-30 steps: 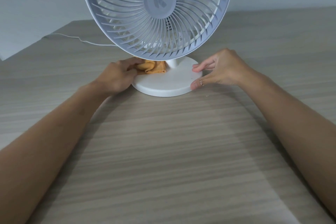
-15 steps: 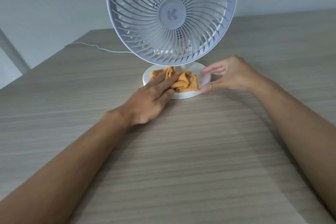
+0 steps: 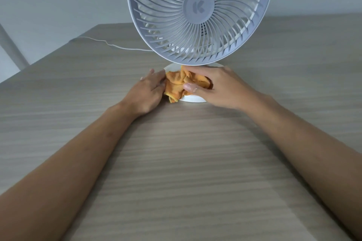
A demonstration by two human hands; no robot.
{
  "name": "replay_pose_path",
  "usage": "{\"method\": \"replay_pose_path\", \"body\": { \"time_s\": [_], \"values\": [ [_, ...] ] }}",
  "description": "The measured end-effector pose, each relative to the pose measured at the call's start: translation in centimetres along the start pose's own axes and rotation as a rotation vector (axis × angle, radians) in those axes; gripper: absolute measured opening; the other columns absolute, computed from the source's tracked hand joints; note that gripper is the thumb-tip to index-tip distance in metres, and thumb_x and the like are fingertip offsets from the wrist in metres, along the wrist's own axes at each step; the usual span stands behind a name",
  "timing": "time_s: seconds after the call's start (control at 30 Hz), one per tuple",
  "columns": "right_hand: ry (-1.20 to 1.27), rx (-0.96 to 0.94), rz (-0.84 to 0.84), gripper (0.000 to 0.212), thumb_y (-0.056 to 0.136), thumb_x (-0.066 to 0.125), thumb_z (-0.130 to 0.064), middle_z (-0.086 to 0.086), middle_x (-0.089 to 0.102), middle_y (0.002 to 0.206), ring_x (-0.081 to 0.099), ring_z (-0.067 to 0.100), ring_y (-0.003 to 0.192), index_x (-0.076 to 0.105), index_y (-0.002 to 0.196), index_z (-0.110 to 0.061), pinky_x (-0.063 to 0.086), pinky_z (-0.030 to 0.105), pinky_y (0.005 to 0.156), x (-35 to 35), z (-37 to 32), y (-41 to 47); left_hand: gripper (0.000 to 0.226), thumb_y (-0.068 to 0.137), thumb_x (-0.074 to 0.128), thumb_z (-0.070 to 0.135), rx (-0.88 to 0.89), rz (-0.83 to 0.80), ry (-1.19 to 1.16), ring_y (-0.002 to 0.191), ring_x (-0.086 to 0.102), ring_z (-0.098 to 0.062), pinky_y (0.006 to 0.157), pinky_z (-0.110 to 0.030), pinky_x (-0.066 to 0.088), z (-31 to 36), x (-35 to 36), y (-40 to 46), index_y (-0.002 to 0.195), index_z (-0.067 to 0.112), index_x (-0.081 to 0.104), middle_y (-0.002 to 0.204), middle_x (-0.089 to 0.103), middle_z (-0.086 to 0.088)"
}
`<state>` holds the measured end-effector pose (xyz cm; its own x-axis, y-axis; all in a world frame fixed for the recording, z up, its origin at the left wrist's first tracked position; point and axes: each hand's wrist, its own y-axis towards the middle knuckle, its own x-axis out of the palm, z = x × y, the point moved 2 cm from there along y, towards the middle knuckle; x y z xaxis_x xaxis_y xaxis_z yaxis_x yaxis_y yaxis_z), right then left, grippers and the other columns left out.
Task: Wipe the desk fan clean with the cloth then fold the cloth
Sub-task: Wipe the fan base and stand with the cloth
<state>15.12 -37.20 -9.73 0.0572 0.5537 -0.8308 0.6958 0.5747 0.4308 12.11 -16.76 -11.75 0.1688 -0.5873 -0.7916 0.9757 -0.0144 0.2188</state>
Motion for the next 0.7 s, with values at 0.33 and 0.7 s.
{"method": "replay_pose_path", "body": {
  "time_s": [0.33, 0.7],
  "values": [
    [0.056, 0.093, -0.012, 0.021, 0.076, 0.073, -0.035, -0.002, 0.07, 0.081, 0.06, 0.022, 0.08, 0.076, 0.097, -0.033, 0.043, 0.027, 0.073, 0.0, 0.3, 0.9, 0.042, 0.104, 0.034, 0.031, -0.031, -0.019, 0.028, 0.147, 0.025, -0.016, 0.12, -0.046, 0.015, -0.7, 0.2, 0.3, 0.145, 0.022, 0.039, 0.154, 0.038, 0.005],
    [0.115, 0.309, 0.035, 0.018, 0.057, 0.075, -0.034, -0.007, 0.075, 0.087, 0.064, 0.008, 0.083, 0.073, 0.075, -0.03, 0.047, 0.018, 0.074, -3.1, 3.9, -0.5, 0.045, 0.104, 0.03, 0.033, -0.052, -0.062, 0.117, 0.149, 0.016, -0.013, 0.119, -0.043, -0.002, -0.1, 0.5, 0.1, 0.147, 0.022, 0.032, 0.159, 0.027, 0.008]
  ]
}}
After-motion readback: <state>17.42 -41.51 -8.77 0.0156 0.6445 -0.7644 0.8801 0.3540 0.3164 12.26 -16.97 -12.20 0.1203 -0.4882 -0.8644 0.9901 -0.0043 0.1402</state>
